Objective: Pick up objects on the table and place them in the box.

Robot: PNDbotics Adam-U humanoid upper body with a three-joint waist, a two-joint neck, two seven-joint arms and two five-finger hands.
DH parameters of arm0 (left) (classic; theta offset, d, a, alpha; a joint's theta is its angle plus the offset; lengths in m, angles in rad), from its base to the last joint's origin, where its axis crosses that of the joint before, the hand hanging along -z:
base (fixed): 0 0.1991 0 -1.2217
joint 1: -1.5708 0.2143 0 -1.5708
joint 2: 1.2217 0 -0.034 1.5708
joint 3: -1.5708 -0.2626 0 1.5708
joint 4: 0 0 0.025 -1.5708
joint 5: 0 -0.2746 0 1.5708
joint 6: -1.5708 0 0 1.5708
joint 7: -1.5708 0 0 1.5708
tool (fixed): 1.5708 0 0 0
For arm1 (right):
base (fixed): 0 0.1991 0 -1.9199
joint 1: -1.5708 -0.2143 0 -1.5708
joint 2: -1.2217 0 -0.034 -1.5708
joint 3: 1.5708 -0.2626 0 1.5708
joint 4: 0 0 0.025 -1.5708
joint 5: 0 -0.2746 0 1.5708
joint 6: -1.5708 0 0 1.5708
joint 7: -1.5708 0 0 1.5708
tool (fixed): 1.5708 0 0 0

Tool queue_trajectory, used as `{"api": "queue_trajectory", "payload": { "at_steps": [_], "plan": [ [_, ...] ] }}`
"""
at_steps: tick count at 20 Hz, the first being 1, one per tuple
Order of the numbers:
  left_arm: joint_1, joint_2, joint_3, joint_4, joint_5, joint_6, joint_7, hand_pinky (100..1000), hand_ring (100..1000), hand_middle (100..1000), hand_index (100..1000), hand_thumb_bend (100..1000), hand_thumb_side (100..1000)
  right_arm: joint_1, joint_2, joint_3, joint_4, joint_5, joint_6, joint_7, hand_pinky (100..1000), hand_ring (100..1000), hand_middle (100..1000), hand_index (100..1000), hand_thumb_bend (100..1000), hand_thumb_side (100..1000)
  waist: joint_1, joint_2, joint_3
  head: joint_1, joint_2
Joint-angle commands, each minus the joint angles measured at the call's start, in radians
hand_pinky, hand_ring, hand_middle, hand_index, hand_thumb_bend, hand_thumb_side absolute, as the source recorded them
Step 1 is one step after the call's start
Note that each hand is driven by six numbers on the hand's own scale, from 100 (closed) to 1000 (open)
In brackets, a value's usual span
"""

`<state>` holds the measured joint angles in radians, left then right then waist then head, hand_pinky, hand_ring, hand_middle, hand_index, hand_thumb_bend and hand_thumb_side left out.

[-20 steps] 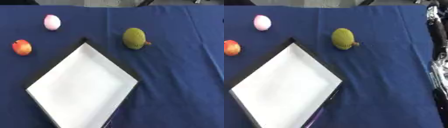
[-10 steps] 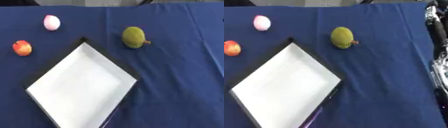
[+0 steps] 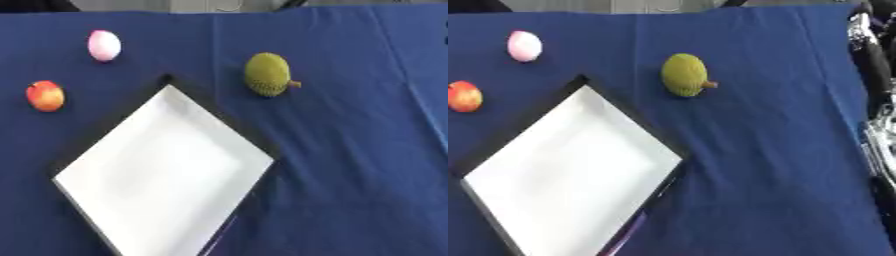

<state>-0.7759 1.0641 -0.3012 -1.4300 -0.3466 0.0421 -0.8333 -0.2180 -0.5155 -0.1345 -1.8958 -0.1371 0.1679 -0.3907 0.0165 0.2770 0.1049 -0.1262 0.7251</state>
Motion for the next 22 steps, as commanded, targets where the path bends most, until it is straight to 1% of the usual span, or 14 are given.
{"api": "queue_trajectory", "payload": {
  "at_steps": [1, 7, 13, 17, 19, 22],
  "plan": [
    [-0.037, 0.004, -0.009, 0.031, -0.029, -0.001, -0.008, 864, 858, 823, 900, 585, 201, -0.005, -0.028, -0.001, -0.021, 0.005, 0.001, 0.004, 884, 875, 861, 896, 100, 643, 0.006, -0.023, 0.002, -0.003, -0.017],
    [-0.083, -0.054, -0.033, 0.131, -0.122, -0.014, -0.014, 863, 858, 832, 876, 589, 194, -0.004, -0.024, 0.002, -0.019, 0.006, 0.003, 0.008, 884, 875, 859, 896, 100, 647, 0.005, -0.022, 0.000, 0.002, -0.015],
    [-0.152, -0.152, -0.050, 0.284, -0.219, -0.030, 0.016, 849, 847, 824, 860, 564, 189, -0.005, -0.016, 0.005, -0.015, 0.008, 0.005, 0.010, 883, 875, 859, 895, 100, 650, 0.004, -0.019, -0.003, 0.006, -0.015],
    [-0.185, -0.217, -0.049, 0.389, -0.264, -0.051, 0.022, 844, 845, 818, 855, 546, 187, -0.011, -0.010, 0.009, -0.013, 0.006, 0.005, 0.013, 883, 876, 858, 895, 100, 653, 0.005, -0.016, -0.008, 0.013, -0.016],
    [-0.194, -0.242, -0.047, 0.428, -0.282, -0.064, 0.025, 844, 845, 818, 860, 541, 187, -0.014, -0.008, 0.011, -0.013, 0.006, 0.005, 0.015, 883, 876, 857, 895, 100, 645, 0.004, -0.014, -0.010, 0.016, -0.016],
    [-0.207, -0.279, -0.041, 0.481, -0.311, -0.079, 0.031, 843, 845, 818, 875, 533, 190, -0.016, -0.005, 0.012, -0.012, 0.006, 0.005, 0.017, 883, 875, 856, 895, 100, 656, 0.005, -0.012, -0.012, 0.023, -0.017]
  ]
}}
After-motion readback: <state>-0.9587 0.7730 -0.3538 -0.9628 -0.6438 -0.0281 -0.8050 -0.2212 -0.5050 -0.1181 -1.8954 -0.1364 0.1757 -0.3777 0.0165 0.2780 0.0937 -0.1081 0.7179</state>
